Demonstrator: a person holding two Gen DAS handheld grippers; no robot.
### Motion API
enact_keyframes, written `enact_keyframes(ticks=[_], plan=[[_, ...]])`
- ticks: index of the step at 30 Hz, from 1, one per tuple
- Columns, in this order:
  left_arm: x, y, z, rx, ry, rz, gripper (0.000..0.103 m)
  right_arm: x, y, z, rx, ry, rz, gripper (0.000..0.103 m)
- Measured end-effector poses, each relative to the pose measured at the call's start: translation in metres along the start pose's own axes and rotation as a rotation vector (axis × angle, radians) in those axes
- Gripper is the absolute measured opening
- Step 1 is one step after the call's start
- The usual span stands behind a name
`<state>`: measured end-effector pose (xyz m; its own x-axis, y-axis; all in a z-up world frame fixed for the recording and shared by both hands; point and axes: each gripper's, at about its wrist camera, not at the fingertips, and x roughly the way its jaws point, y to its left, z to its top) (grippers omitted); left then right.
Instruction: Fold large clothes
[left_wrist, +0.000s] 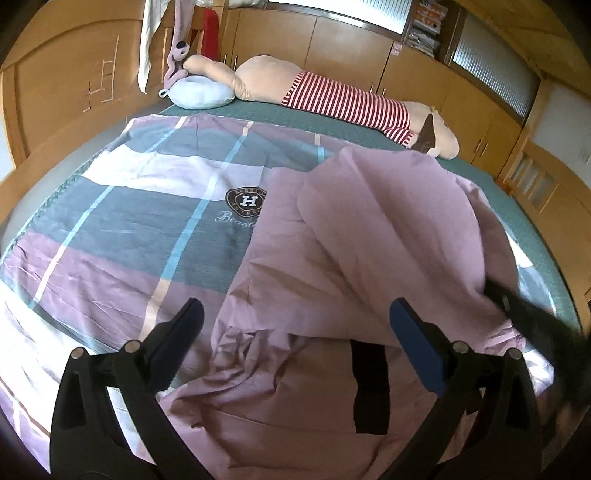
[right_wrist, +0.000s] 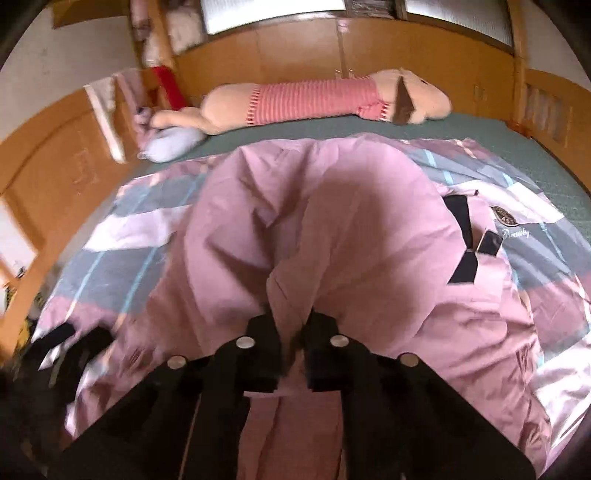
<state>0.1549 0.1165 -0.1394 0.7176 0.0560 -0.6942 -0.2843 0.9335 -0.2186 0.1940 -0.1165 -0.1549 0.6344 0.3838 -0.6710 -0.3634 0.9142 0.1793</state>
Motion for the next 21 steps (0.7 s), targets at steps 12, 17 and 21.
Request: enact_keyframes(ticks=[12, 17, 21], plan=[[0.016, -0.068, -0.033, 0.172, 0.012, -0.098, 0.101, -0.007, -0.006, -0.089, -0.023, 0.07, 0.056, 0.016], [0.037, -0.081, -0.041, 0.22, 0.107, -0.134, 0.07, -0.016, -0.011, -0.105, -0.024, 0.1, 0.056, 0.083], [0.047, -0.084, -0.046, 0.233, 0.144, -0.113, 0.066, -0.027, -0.02, -0.113, -0.026, 0.108, 0.011, 0.083]])
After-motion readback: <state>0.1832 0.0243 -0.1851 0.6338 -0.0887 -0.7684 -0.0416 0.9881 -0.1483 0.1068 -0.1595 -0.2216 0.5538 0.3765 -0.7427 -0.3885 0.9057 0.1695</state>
